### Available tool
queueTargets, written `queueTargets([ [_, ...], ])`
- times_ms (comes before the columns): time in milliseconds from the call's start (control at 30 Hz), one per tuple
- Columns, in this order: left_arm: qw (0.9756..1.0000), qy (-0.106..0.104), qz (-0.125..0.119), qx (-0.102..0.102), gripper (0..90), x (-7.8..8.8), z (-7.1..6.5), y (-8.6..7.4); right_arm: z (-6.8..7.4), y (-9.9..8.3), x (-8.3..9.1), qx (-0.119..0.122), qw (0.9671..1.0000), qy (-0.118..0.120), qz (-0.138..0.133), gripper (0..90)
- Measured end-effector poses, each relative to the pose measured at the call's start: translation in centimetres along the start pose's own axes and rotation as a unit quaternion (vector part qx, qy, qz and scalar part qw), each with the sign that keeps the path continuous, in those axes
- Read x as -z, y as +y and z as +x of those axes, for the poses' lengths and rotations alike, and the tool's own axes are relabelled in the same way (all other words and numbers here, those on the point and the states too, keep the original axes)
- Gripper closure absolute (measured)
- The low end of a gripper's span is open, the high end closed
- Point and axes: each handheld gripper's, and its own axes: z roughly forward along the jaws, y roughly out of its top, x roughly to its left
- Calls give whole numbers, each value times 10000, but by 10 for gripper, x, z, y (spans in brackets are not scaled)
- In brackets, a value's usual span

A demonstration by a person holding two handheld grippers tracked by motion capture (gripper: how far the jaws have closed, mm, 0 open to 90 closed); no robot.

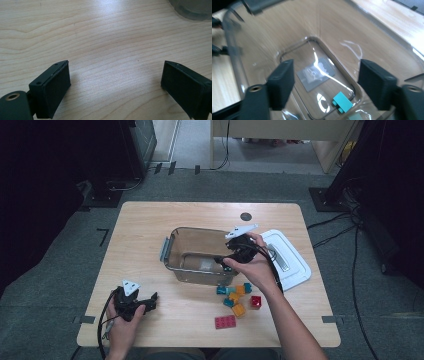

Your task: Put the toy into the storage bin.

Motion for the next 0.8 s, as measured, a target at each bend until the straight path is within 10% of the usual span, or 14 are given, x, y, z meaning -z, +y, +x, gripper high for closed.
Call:
queueTargets([
  [800, 10000, -1, -2, -2, 83, 0, 0, 0, -8, -30, 63, -180, 9961, -525, -693, 176],
])
